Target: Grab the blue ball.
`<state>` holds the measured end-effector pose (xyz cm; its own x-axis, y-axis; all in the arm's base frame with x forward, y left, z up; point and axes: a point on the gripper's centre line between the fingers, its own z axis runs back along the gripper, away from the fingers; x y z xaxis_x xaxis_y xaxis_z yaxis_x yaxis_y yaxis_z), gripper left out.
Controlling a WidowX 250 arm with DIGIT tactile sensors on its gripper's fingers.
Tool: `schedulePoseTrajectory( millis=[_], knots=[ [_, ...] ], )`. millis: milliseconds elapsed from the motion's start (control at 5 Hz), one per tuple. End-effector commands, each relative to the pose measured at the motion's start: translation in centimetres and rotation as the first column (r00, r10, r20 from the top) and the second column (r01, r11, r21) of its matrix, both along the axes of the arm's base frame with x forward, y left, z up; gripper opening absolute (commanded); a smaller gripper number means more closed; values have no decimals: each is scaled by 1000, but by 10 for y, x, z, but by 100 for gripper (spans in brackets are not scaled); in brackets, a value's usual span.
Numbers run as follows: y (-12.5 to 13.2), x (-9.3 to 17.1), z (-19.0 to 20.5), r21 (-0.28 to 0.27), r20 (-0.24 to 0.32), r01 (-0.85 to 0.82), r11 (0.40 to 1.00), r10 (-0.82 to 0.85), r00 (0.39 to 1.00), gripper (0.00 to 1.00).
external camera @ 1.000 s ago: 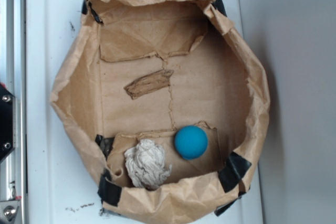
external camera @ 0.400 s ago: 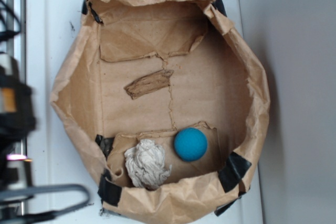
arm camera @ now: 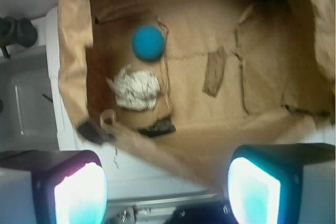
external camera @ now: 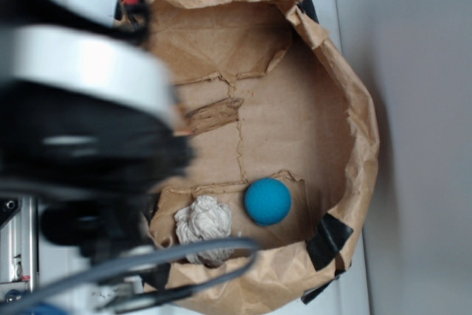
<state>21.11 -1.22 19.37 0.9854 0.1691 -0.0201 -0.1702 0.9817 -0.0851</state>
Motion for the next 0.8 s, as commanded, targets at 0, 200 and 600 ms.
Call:
schedulePoseTrajectory(
  millis=[0, 200, 600],
  knots=[
    [12, 27, 7, 0, 57, -5, 1000, 5, 998, 100],
    [12, 27, 7, 0, 57, -5, 1000, 5, 998, 100],
    [37, 9, -35, 33, 103, 36, 999, -40, 994, 100]
  ],
)
